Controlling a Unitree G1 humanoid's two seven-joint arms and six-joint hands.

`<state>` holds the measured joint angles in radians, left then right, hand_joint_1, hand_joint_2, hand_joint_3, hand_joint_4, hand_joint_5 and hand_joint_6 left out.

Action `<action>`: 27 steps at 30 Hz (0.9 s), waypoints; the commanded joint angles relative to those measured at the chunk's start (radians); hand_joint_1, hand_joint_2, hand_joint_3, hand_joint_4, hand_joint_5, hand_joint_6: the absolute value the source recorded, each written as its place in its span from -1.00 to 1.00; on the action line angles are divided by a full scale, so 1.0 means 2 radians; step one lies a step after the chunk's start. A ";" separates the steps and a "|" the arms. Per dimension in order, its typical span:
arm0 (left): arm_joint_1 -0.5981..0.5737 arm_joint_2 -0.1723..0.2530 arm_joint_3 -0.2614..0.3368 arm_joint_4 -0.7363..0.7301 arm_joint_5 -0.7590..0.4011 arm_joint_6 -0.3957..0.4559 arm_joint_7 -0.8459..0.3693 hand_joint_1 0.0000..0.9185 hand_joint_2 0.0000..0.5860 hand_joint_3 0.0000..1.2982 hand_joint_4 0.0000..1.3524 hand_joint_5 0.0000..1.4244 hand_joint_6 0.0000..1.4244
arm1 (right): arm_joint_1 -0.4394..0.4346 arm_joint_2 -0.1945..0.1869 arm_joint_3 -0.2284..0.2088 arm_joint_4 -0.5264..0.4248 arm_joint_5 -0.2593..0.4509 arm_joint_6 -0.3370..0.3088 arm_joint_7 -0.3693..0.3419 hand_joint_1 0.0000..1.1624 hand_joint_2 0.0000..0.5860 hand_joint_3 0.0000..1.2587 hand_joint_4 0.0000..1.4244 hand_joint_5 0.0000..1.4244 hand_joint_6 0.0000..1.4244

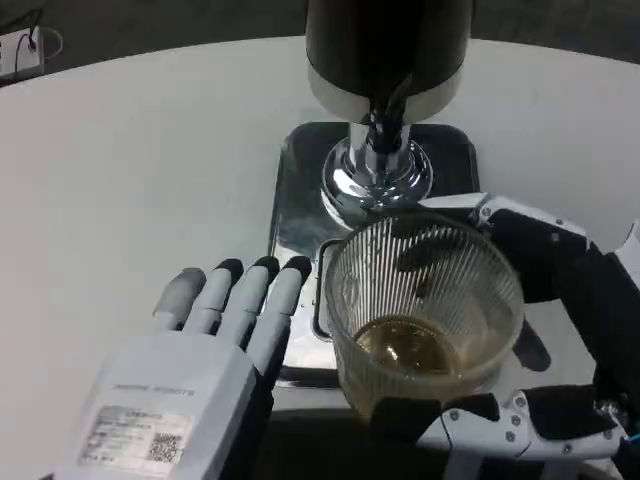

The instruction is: Grasp the cup under the faucet to collect the drink, then remove the cup.

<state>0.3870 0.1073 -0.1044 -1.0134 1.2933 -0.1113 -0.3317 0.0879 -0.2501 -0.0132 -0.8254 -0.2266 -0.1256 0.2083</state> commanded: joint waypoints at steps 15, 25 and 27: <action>-0.017 -0.038 -0.029 0.010 0.037 -0.011 -0.016 -1.00 -0.86 -1.00 -1.00 -1.00 -1.00 | 0.012 -0.013 -0.022 -0.001 0.026 -0.034 0.000 1.00 -0.60 0.37 0.45 0.67 1.00; -0.025 -0.039 -0.025 0.008 0.033 -0.011 -0.024 -1.00 -0.86 -1.00 -1.00 -1.00 -1.00 | 0.014 -0.012 -0.024 -0.004 0.028 -0.033 -0.001 1.00 -0.60 0.37 0.45 0.67 1.00; -0.026 -0.039 -0.024 0.008 0.032 -0.011 -0.025 -1.00 -0.86 -1.00 -1.00 -1.00 -1.00 | 0.014 -0.011 -0.023 -0.005 0.027 -0.033 -0.002 1.00 -0.60 0.37 0.45 0.67 1.00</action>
<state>0.3379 0.0308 -0.1574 -1.0012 1.3536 -0.1334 -0.3709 0.1182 -0.2802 -0.0576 -0.8237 -0.1902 -0.1600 0.2120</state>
